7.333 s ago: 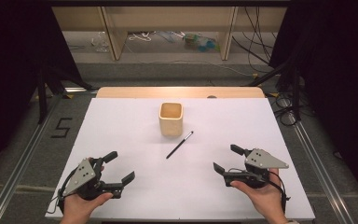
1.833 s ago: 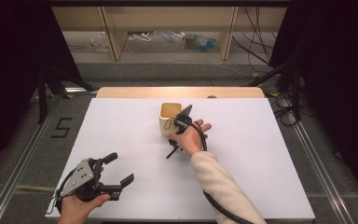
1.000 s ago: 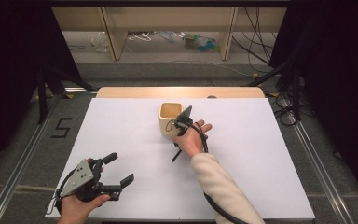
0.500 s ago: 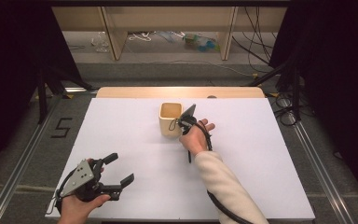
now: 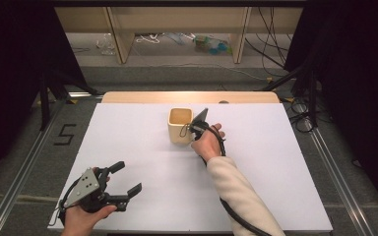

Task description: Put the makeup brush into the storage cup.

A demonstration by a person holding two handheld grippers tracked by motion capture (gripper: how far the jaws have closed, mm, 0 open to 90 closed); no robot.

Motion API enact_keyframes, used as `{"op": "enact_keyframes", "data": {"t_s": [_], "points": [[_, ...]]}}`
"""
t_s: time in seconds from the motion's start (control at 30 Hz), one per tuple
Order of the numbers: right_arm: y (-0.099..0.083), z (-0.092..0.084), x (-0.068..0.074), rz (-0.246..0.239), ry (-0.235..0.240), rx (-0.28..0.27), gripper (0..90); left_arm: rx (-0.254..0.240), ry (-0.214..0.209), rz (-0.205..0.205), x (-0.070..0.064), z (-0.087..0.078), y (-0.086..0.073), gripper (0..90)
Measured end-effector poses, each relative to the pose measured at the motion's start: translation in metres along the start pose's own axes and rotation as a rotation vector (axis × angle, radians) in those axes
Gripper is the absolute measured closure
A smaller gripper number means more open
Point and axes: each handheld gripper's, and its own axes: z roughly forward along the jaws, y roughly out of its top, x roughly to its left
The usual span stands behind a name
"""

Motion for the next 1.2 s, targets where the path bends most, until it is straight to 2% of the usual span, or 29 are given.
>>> {"op": "enact_keyframes", "data": {"t_s": [0.07, 0.1, 0.2, 0.37, 0.4, 0.47, 0.5, 0.57, 0.6, 0.63, 0.67, 0.77, 0.83, 0.87, 0.9, 0.97, 1.1, 1.17, 1.2], "points": [[0.000, 0.001, -0.001, -0.005, -0.004, -0.014, 83.6, 0.001, -0.001, -0.004, 0.000, 0.000, 0.000, 8.9], [0.000, 0.001, 0.000, 0.008, 0.000, -0.010, 83.6, 0.002, -0.001, -0.002, 0.000, 0.000, 0.000, 8.9], [0.002, 0.001, -0.001, -0.006, 0.000, -0.003, 83.8, 0.004, -0.002, -0.002, 0.000, 0.000, -0.001, 8.9], [0.002, 0.000, -0.003, 0.011, 0.026, 0.020, 84.2, 0.006, -0.003, 0.003, 0.000, 0.000, -0.001, 8.9], [0.002, 0.001, -0.004, 0.002, 0.022, 0.001, 84.2, 0.006, -0.002, 0.002, 0.000, 0.000, -0.001, 8.9], [0.002, 0.001, -0.004, 0.008, 0.021, -0.001, 84.3, 0.008, -0.001, 0.002, 0.000, 0.000, -0.001, 8.9], [0.002, 0.000, -0.005, -0.004, 0.024, 0.012, 84.3, 0.008, -0.002, 0.003, 0.000, 0.000, -0.001, 8.9], [0.002, 0.001, -0.005, -0.004, 0.024, -0.005, 84.4, 0.009, -0.002, 0.002, 0.000, 0.000, -0.001, 8.9], [0.002, 0.002, -0.008, -0.030, 0.019, -0.013, 84.4, 0.008, -0.001, -0.001, 0.000, 0.000, -0.001, 8.9], [0.002, 0.000, -0.006, 0.006, 0.029, 0.003, 84.4, 0.009, 0.000, 0.001, 0.001, 0.000, -0.001, 8.9], [0.002, -0.001, -0.007, -0.003, 0.034, 0.017, 84.4, 0.003, -0.003, -0.003, 0.001, 0.001, -0.002, 8.9], [0.000, 0.000, -0.006, 0.011, 0.034, 0.001, 84.4, 0.013, 0.002, -0.020, -0.001, 0.000, -0.002, 8.9], [0.000, 0.000, -0.008, -0.009, 0.036, -0.010, 84.4, 0.012, 0.001, -0.007, 0.000, 0.001, -0.002, 8.9], [-0.001, -0.001, -0.008, 0.012, 0.045, -0.006, 84.4, 0.013, 0.001, -0.009, 0.000, 0.001, -0.002, 8.9], [-0.002, 0.000, -0.010, -0.003, 0.044, -0.036, 84.4, 0.013, 0.000, -0.002, 0.000, 0.001, -0.002, 8.9], [-0.002, -0.002, -0.013, -0.018, 0.041, -0.052, 84.4, 0.015, -0.002, -0.002, 0.000, 0.001, -0.002, 8.9], [-0.002, -0.007, -0.014, 0.008, 0.058, -0.035, 84.4, 0.015, -0.002, -0.003, 0.000, 0.001, -0.002, 8.9], [-0.003, -0.008, -0.015, 0.014, 0.062, -0.058, 84.4, 0.016, -0.002, -0.002, 0.001, 0.001, -0.002, 8.9], [-0.004, -0.008, -0.016, 0.002, 0.056, -0.069, 84.4, 0.016, -0.002, 0.000, 0.001, 0.001, -0.002, 8.9]]}}
